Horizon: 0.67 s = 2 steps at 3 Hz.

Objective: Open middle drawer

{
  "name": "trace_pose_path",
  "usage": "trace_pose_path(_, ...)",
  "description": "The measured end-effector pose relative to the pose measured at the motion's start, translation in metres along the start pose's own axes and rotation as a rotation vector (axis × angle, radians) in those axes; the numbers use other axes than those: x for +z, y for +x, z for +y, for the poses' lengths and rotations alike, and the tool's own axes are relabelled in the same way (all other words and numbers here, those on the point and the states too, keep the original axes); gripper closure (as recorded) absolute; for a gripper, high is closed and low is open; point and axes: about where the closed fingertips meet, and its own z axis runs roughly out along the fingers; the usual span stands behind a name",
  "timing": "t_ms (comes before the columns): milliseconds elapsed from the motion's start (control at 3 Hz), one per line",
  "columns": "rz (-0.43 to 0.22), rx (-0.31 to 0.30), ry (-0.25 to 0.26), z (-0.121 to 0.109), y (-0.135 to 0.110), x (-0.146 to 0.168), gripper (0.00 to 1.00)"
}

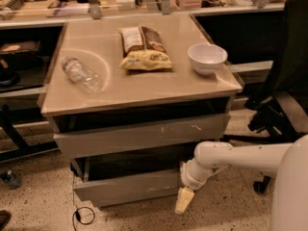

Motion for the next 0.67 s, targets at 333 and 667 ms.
trace_pose_path(333,0.017,0.021,-0.071,0.044,0.005,-0.015,0.0)
trace_pose_path(667,0.054,0.019,-0.164,0.095,0.013,-0.028,0.0)
